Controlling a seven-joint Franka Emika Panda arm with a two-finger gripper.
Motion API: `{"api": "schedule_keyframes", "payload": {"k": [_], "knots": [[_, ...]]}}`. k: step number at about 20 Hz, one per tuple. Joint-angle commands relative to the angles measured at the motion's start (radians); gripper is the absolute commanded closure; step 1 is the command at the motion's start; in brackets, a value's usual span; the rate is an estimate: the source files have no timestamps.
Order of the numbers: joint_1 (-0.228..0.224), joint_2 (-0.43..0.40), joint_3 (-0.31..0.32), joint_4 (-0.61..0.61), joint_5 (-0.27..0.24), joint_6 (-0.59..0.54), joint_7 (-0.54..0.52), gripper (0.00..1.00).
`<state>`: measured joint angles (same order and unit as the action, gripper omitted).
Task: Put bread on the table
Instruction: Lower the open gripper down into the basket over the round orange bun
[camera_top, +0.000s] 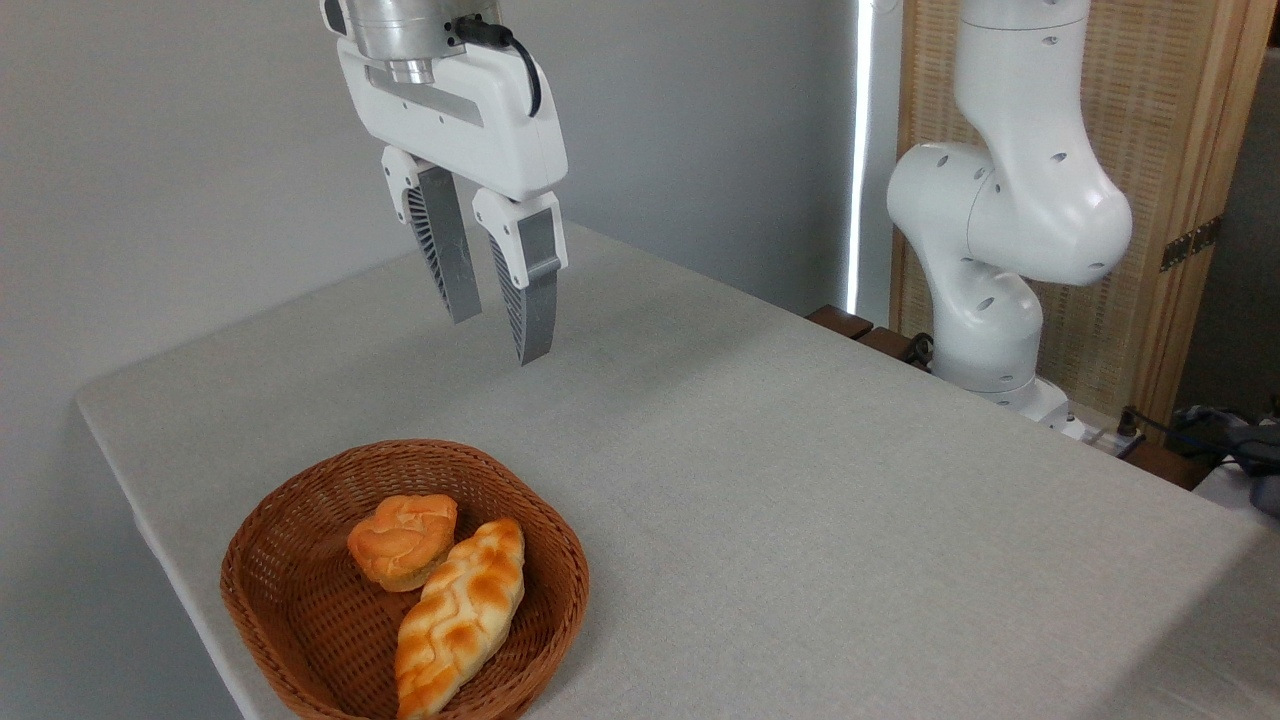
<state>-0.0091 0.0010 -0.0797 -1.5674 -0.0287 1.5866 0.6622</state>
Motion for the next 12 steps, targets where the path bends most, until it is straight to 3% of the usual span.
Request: {"api": "schedule_keyframes", "payload": {"k": [1,6,12], "knots": [[-0.005,-0.045,-0.027,-0.154,-0.017,0.158,-0.003,0.00],[-0.005,-0.044,-0.023,-0.148,-0.013,0.110,-0.001,0.00],[-0.003,-0.035,-0.023,-0.145,-0.014,0.162,0.010,0.00]]}}
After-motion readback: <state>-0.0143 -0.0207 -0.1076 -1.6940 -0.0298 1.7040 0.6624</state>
